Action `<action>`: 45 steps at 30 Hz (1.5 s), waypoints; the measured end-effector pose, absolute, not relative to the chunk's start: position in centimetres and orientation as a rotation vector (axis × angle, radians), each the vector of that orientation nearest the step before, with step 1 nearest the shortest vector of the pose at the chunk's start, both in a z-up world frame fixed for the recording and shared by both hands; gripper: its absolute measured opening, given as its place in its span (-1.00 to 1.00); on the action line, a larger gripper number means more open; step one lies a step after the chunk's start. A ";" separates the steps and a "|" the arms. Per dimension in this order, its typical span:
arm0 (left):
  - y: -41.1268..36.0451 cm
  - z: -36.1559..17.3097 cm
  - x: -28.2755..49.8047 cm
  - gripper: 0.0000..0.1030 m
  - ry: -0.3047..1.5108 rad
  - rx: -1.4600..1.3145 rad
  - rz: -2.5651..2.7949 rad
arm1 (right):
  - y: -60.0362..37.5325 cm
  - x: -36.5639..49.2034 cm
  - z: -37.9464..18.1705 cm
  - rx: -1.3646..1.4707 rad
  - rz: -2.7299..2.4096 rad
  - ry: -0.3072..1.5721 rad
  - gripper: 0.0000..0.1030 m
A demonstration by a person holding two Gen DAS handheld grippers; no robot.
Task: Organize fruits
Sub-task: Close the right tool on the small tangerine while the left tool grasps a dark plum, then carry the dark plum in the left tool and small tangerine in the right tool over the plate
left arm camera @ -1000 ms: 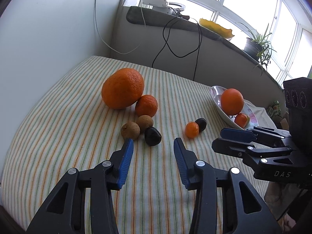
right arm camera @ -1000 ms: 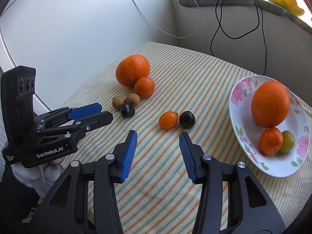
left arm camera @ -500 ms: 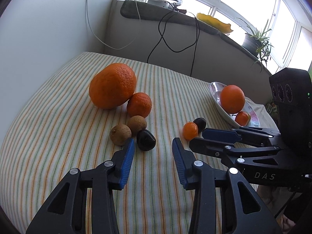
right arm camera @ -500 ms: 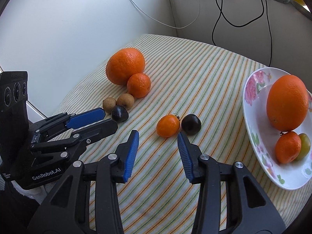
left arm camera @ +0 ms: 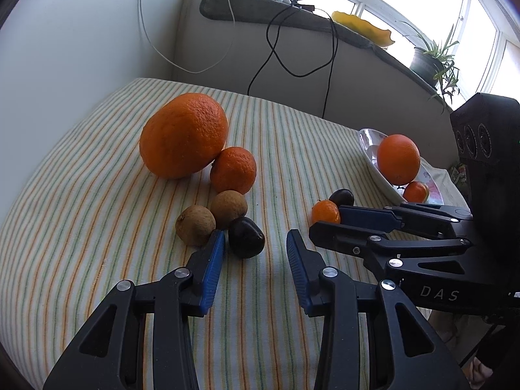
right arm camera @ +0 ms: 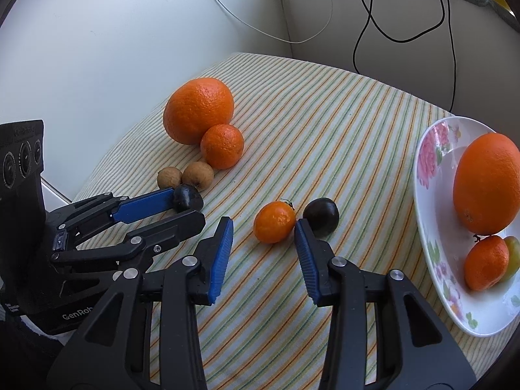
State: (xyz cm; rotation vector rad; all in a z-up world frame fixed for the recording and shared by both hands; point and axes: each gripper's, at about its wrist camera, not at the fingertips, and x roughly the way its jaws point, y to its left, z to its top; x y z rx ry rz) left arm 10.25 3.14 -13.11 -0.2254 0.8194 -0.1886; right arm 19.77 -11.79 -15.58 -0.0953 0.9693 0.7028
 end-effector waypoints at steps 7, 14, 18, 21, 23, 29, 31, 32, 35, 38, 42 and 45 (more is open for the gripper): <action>3.5 -13.4 10.3 -0.43 0.830 -0.238 -0.182 | -11.5 20.1 -15.9 -0.106 0.695 0.974 -0.28; 3.8 -13.6 10.2 -0.59 0.832 -0.241 -0.175 | -11.4 20.2 -15.8 -0.124 0.676 0.971 -0.47; 3.7 -13.5 10.3 -0.60 0.829 -0.239 -0.173 | -11.4 20.1 -15.8 -0.125 0.674 0.968 -0.47; 3.7 -13.4 10.2 -0.60 0.823 -0.242 -0.172 | -11.6 20.1 -15.8 -0.118 0.675 0.967 -0.48; 3.7 -13.4 10.2 -0.60 0.821 -0.242 -0.173 | -11.7 19.8 -15.6 -0.114 0.677 0.965 -0.48; 3.6 -13.0 9.7 -0.60 0.809 -0.242 -0.172 | -12.2 19.1 -15.0 -0.107 0.686 0.953 -0.48; 3.7 -12.9 9.6 -0.60 0.804 -0.245 -0.170 | -12.4 19.0 -14.9 -0.101 0.687 0.951 -0.48; 3.7 -12.8 9.6 -0.60 0.803 -0.246 -0.170 | -12.5 18.9 -14.8 -0.098 0.688 0.949 -0.48; 3.6 -12.4 9.5 -0.60 0.796 -0.247 -0.169 | -13.0 18.4 -14.4 -0.090 0.692 0.941 -0.48; 3.3 -12.1 9.4 -0.60 0.791 -0.248 -0.172 | -13.6 17.7 -13.7 -0.086 0.695 0.930 -0.48; 2.9 -11.7 9.4 -0.60 0.785 -0.247 -0.185 | -14.7 17.3 -13.0 -0.078 0.692 0.917 -0.48; 2.2 -11.4 9.4 -0.60 0.779 -0.243 -0.197 | -15.6 17.0 -12.6 -0.065 0.686 0.911 -0.48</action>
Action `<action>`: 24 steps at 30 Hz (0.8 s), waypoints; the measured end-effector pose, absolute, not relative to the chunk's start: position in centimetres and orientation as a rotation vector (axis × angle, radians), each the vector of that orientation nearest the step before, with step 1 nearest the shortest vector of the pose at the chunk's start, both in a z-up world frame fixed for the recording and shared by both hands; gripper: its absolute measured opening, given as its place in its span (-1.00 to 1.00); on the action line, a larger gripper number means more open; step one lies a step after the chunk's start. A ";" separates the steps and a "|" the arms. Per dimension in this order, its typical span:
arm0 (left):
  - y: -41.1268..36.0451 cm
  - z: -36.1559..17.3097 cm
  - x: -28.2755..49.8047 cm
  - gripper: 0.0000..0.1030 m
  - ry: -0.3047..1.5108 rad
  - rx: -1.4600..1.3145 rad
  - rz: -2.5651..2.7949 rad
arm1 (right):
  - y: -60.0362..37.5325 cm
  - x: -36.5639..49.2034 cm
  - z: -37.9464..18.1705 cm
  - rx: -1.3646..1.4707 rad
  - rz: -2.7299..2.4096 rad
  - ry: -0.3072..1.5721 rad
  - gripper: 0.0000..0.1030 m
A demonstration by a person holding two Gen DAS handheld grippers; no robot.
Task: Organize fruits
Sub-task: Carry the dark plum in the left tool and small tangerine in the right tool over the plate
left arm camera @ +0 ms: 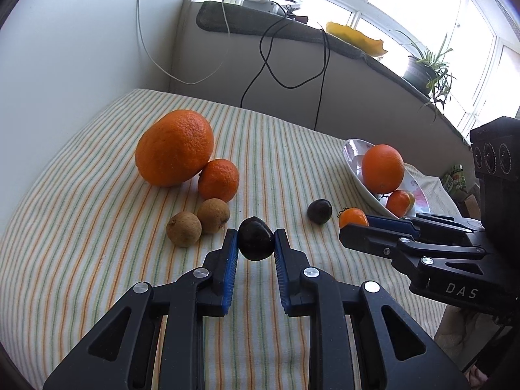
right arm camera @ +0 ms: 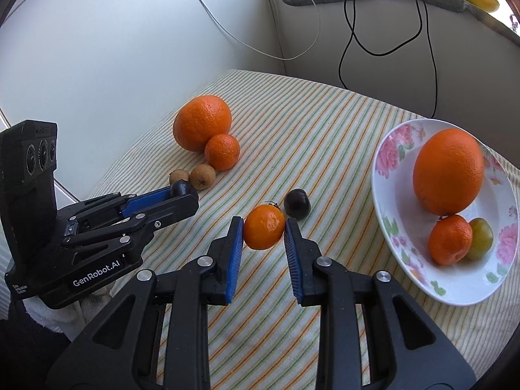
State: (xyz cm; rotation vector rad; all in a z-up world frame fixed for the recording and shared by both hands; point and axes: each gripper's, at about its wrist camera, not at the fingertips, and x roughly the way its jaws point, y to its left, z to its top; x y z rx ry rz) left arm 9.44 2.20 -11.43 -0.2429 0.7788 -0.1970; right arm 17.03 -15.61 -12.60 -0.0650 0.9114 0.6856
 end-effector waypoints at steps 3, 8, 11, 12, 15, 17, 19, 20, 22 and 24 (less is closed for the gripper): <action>1.5 -11.2 9.4 -0.60 0.775 -0.239 -0.210 | -16.6 16.7 -12.1 -0.051 0.680 0.904 -0.48; 0.1 -10.8 9.4 -0.60 0.768 -0.230 -0.238 | -18.3 16.4 -11.5 -0.030 0.667 0.891 -0.48; -0.9 -10.5 9.4 -0.60 0.764 -0.225 -0.253 | -19.5 16.3 -11.2 -0.020 0.656 0.883 -0.48; -1.2 -10.4 9.4 -0.60 0.763 -0.223 -0.259 | -19.9 16.3 -11.1 -0.017 0.651 0.881 -0.48; -2.2 -10.2 9.6 -0.60 0.762 -0.217 -0.275 | -21.3 16.2 -10.9 -0.003 0.635 0.878 -0.48; -2.9 -10.1 9.8 -0.60 0.763 -0.211 -0.287 | -22.1 16.3 -10.9 0.002 0.623 0.877 -0.48; -3.7 -10.0 9.9 -0.60 0.764 -0.206 -0.297 | -23.0 16.2 -10.8 0.010 0.610 0.877 -0.48; -4.0 -9.9 10.0 -0.60 0.764 -0.205 -0.302 | -23.5 16.2 -10.8 0.014 0.604 0.876 -0.48; -4.7 -9.8 10.3 -0.60 0.763 -0.204 -0.312 | -24.5 16.1 -10.7 0.021 0.591 0.872 -0.48; -5.4 -9.7 10.6 -0.60 0.761 -0.201 -0.322 | -25.3 16.2 -10.6 0.028 0.578 0.870 -0.48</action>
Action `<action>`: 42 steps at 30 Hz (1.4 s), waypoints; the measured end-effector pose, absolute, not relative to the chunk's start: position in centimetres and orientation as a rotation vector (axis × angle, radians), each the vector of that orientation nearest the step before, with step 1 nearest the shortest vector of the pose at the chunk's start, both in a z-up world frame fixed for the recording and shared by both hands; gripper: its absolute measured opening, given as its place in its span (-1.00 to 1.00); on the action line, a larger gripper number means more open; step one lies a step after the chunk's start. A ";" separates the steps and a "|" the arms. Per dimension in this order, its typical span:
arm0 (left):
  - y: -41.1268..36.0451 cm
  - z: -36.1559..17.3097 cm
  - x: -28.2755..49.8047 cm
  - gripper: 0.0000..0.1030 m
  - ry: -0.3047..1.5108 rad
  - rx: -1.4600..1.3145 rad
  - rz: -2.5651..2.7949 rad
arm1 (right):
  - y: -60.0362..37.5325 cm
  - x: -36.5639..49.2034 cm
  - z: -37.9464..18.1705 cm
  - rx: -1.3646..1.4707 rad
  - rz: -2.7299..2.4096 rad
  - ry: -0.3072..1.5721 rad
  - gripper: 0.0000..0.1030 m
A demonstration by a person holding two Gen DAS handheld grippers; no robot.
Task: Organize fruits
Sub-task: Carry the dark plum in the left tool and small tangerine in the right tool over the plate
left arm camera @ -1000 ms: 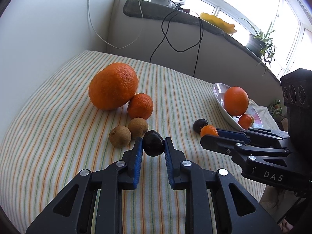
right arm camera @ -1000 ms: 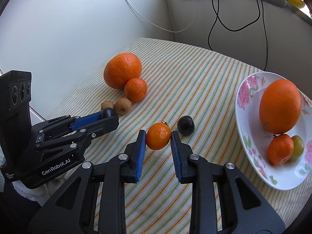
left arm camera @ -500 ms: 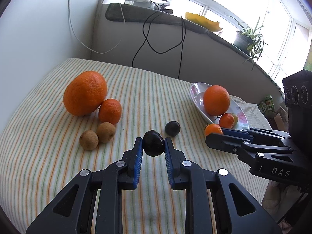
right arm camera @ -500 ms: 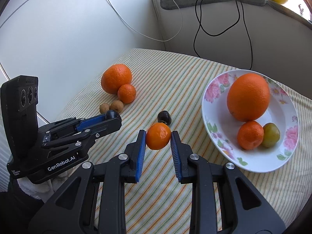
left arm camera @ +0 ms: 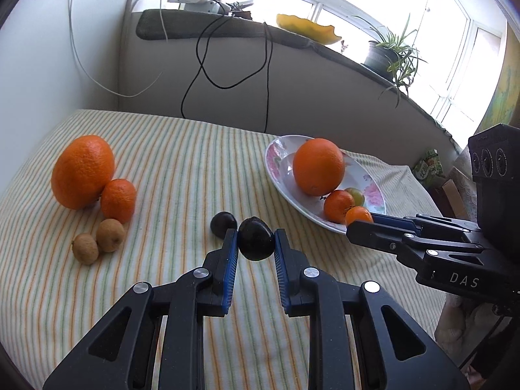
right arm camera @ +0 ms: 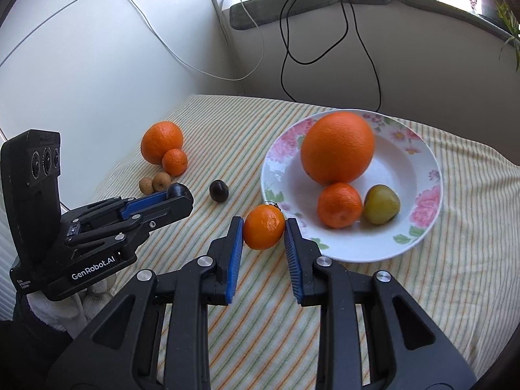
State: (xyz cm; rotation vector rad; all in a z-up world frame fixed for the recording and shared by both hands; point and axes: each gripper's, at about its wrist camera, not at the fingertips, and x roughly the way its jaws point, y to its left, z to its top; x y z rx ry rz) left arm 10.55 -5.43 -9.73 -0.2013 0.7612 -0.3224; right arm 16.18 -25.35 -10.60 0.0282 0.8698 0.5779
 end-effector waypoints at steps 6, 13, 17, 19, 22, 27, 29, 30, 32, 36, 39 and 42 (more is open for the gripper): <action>-7.8 -9.6 11.4 -0.60 0.761 -0.185 -0.357 | -28.0 16.3 -10.6 0.045 0.541 0.866 -0.48; -9.8 -9.6 12.2 -0.60 0.767 -0.171 -0.376 | -30.2 16.9 -10.8 0.070 0.510 0.866 -0.48; -10.5 -9.6 12.8 -0.60 0.768 -0.164 -0.382 | -31.2 17.1 -11.1 0.081 0.498 0.872 -0.48; -10.8 -9.6 13.1 -0.60 0.770 -0.161 -0.387 | -31.6 17.2 -11.2 0.086 0.494 0.875 -0.48; -11.4 -9.7 13.5 -0.60 0.774 -0.156 -0.389 | -31.8 17.5 -11.4 0.091 0.491 0.876 -0.48; -11.9 -9.8 14.0 -0.60 0.778 -0.147 -0.399 | -31.8 18.0 -11.6 0.095 0.489 0.879 -0.48; -12.1 -9.8 14.2 -0.60 0.779 -0.144 -0.402 | -31.7 18.1 -11.6 0.097 0.488 0.881 -0.48; -12.2 -9.8 14.3 -0.60 0.780 -0.143 -0.402 | -31.8 18.1 -11.6 0.098 0.488 0.881 -0.48; -12.3 -9.8 14.4 -0.60 0.781 -0.144 -0.401 | -31.7 18.1 -11.6 0.100 0.490 0.881 -0.48; -12.5 -9.8 14.6 -0.60 0.784 -0.141 -0.407 | -31.7 18.1 -11.6 0.097 0.487 0.881 -0.48; -12.4 -9.9 14.7 -0.60 0.784 -0.140 -0.408 | -31.8 18.2 -11.6 0.100 0.485 0.881 -0.48; -12.5 -9.9 14.8 -0.60 0.787 -0.138 -0.409 | -31.7 18.2 -11.6 0.097 0.483 0.881 -0.48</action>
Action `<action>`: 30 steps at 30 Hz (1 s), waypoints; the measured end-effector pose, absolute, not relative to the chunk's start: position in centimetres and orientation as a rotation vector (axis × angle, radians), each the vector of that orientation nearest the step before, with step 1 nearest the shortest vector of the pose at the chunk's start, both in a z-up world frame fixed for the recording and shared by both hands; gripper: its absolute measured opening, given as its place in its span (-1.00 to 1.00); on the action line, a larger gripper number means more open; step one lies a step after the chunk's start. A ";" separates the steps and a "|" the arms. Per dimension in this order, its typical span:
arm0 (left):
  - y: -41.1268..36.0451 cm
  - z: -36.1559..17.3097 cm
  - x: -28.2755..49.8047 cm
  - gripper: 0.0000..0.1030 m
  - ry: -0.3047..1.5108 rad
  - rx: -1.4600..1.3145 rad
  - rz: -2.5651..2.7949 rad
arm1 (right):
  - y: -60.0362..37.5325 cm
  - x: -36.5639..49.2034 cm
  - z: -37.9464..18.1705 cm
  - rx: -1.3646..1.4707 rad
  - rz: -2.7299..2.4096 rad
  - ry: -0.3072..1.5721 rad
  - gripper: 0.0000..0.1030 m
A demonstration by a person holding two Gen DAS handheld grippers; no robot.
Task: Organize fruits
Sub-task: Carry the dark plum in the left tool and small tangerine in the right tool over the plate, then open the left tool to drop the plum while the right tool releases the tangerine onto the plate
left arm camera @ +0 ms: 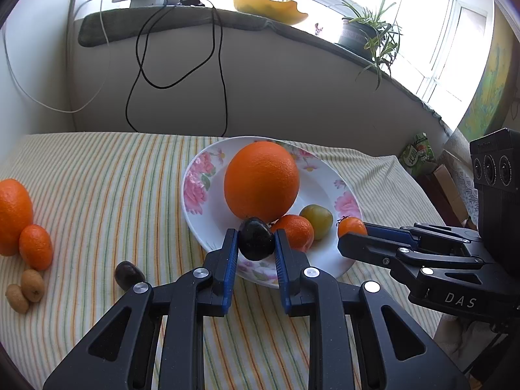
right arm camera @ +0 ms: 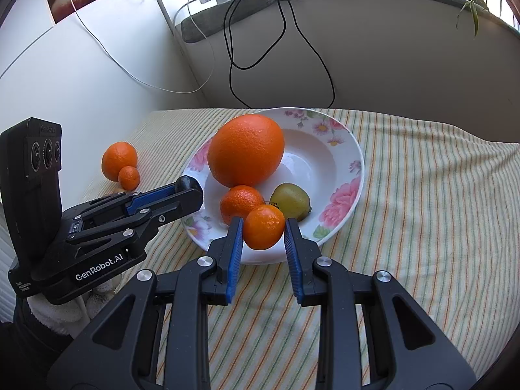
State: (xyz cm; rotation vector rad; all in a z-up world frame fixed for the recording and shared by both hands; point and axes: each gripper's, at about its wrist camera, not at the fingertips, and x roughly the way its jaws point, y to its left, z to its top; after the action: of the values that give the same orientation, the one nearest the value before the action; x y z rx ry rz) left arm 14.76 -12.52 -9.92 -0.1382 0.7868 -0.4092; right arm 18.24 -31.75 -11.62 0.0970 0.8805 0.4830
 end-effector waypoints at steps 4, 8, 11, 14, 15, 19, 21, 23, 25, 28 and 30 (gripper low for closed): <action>-12.6 -10.0 14.7 -0.59 0.789 -0.136 -0.406 | -31.7 18.3 -11.7 0.090 0.483 0.880 -0.48; -12.6 -9.9 14.7 -0.44 0.787 -0.134 -0.403 | -31.5 18.4 -11.7 0.076 0.475 0.872 -0.48; -12.6 -9.8 14.6 -0.18 0.780 -0.134 -0.403 | -31.6 18.4 -11.7 0.072 0.464 0.869 -0.22; -12.5 -9.7 14.5 -0.16 0.776 -0.124 -0.395 | -31.9 18.3 -11.3 0.077 0.447 0.842 0.28; -12.5 -9.7 14.5 -0.16 0.777 -0.125 -0.396 | -32.0 18.3 -11.2 0.077 0.443 0.837 0.28; -12.3 -9.7 14.5 -0.16 0.778 -0.128 -0.392 | -32.4 18.5 -11.1 0.090 0.438 0.838 0.28; -12.3 -9.7 14.4 -0.16 0.779 -0.127 -0.392 | -32.5 18.5 -11.0 0.097 0.434 0.838 0.28; -12.2 -9.7 14.4 -0.16 0.781 -0.127 -0.390 | -32.6 18.5 -11.0 0.104 0.432 0.841 0.29; -12.1 -9.7 14.2 -0.14 0.782 -0.131 -0.389 | -32.7 18.5 -10.9 0.109 0.430 0.841 0.29; -11.9 -9.5 14.0 -0.01 0.778 -0.135 -0.387 | -32.6 18.3 -10.8 0.106 0.428 0.840 0.29; -11.8 -9.4 13.8 0.00 0.776 -0.138 -0.384 | -32.4 18.2 -10.7 0.104 0.428 0.840 0.29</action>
State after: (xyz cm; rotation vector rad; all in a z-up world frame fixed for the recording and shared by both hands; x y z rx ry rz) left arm 13.78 -11.78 -9.40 -0.1382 0.7757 -0.3839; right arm 18.25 -32.41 -10.68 0.1039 0.8397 0.4282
